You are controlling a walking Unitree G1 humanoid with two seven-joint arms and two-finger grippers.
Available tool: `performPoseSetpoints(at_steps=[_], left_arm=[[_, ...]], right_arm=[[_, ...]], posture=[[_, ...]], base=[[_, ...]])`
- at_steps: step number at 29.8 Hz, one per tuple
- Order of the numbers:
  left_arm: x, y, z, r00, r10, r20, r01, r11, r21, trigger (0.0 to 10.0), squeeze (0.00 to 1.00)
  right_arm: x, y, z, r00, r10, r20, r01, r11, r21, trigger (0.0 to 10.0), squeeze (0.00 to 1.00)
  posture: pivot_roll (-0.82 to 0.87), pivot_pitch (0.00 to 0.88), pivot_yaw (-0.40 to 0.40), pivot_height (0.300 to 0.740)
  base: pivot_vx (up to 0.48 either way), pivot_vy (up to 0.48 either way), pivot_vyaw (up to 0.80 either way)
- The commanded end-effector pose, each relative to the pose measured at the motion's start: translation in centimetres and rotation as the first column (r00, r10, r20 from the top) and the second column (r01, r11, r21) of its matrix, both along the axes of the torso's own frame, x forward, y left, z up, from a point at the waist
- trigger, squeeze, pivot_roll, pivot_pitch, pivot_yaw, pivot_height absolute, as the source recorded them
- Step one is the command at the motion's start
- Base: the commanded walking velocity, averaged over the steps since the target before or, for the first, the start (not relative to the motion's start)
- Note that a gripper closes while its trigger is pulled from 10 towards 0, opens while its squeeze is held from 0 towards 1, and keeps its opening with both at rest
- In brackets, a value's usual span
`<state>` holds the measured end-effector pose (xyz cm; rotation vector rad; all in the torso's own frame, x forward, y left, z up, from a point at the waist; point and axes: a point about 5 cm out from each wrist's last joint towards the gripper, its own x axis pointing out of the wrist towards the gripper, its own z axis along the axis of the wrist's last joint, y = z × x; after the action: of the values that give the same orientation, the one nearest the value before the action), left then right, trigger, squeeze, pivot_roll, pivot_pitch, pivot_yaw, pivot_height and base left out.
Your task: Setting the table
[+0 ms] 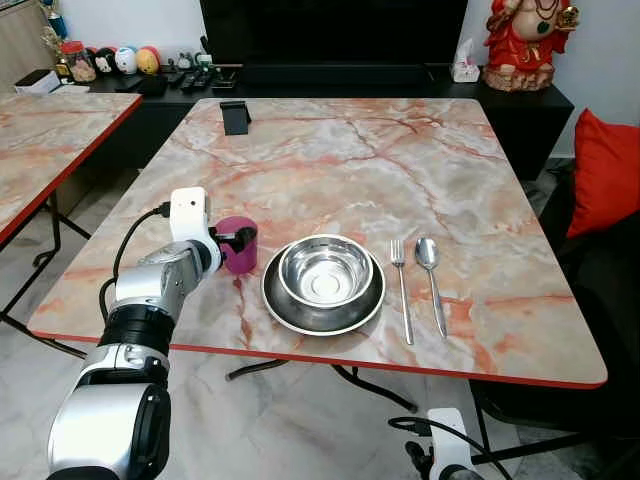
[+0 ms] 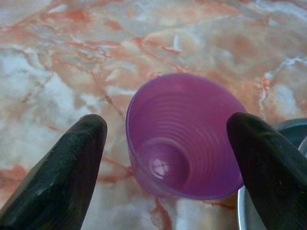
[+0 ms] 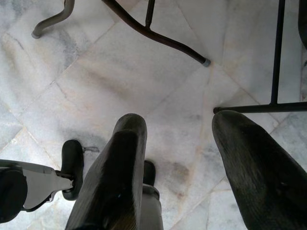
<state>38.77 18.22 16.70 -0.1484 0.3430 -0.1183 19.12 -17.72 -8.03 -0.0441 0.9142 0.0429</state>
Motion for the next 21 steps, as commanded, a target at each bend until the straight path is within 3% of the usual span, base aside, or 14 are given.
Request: performPoseSetpoints(at_steps=[1, 11, 16, 17, 18, 20, 21], left_arm=[[0.0, 0.4, 0.6, 0.999, 0.015, 0.035, -0.016, 1.0, 0.022, 10.0, 0.0], [0.0, 1.1, 1.5, 0.997, 0.031, 0.077, -0.039, 0.994, 0.104, 10.0, 0.0], [0.0, 1.4, 2.4, 0.99, 0.033, 0.135, -0.059, 0.979, 0.195, 10.0, 0.0], [-0.3, 1.8, 3.9, 0.964, 0.065, 0.257, -0.12, 0.972, 0.203, 10.0, 0.0], [-0.5, 1.9, 4.5, 0.949, 0.074, 0.307, -0.142, 0.968, 0.207, 10.0, 0.0], [-1.8, 1.8, 5.7, 0.886, 0.024, 0.463, -0.169, 0.946, 0.276, 10.0, 0.0], [-1.8, 1.8, 5.7, 0.886, 0.024, 0.463, -0.169, 0.946, 0.276, 10.0, 0.0]], right_arm=[[0.0, 0.0, 0.0, 1.0, 0.005, -0.006, -0.005, 1.0, 0.0, 10.0, 0.0], [0.0, 0.0, 0.0, 1.0, 0.009, -0.006, -0.009, 1.0, 0.001, 10.0, 0.0], [-0.1, 0.0, 0.0, 1.0, 0.009, -0.005, -0.009, 1.0, 0.001, 10.0, 0.0], [-0.1, 0.0, 0.0, 1.0, 0.005, -0.003, -0.005, 1.0, 0.0, 10.0, 0.0], [-0.1, 0.0, 0.0, 1.0, 0.002, -0.002, -0.002, 1.0, 0.0, 10.0, 0.0], [-0.1, 0.0, 0.0, 1.0, -0.004, 0.002, 0.004, 1.0, -0.003, 10.0, 0.0], [-0.1, 0.0, 0.0, 1.0, -0.004, 0.002, 0.004, 1.0, -0.003, 10.0, 0.0]], posture=[[-0.06, 0.0, 0.019, 0.74], [-0.06, 0.0, 0.017, 0.74], [-0.06, 0.0, 0.019, 0.74], [-0.07, 0.0, 0.024, 0.74], [-0.07, 0.0, 0.024, 0.74], [-0.06, 0.0, 0.023, 0.74], [-0.06, 0.0, 0.023, 0.74]], base=[[0.0, 0.0, 0.0], [0.0, 0.0, 0.0], [0.0, 0.0, 0.0], [0.0, 0.0, 0.0], [0.0, 0.0, 0.0], [0.0, 0.0, 0.0], [0.0, 0.0, 0.0]])
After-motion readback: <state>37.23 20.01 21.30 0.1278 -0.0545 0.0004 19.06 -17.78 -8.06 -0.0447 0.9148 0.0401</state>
